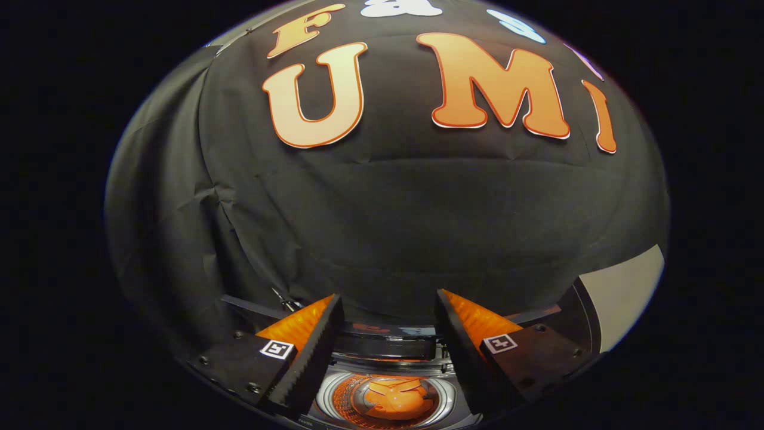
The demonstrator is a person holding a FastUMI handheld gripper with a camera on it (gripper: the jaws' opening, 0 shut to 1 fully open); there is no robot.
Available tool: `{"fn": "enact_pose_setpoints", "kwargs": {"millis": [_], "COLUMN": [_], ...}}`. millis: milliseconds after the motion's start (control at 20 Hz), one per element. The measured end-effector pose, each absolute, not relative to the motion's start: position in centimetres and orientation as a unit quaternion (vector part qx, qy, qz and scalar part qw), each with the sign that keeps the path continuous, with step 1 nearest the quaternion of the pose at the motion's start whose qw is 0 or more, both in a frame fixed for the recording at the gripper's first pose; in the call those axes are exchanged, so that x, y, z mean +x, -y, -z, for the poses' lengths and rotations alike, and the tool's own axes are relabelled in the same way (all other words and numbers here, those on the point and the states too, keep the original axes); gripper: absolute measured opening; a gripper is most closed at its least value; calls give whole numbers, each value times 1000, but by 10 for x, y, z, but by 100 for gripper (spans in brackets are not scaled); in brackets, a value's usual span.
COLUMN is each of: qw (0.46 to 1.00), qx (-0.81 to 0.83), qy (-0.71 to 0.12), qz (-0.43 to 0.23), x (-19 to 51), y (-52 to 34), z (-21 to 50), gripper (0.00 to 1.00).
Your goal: Put the clothes into the washing machine and then close the washing machine lid.
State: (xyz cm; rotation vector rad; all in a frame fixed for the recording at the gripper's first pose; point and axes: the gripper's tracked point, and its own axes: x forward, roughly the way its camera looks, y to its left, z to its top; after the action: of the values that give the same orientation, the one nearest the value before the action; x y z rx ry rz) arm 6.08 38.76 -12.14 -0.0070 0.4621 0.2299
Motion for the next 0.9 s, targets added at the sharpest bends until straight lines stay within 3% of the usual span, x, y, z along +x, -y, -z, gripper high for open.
{"fn": "enact_pose_setpoints", "kwargs": {"millis": [900], "qw": [976], "qx": [-17], "qy": [-178], "qz": [-125], "x": [-6], "y": [-387], "z": [132], "gripper": [100]}}
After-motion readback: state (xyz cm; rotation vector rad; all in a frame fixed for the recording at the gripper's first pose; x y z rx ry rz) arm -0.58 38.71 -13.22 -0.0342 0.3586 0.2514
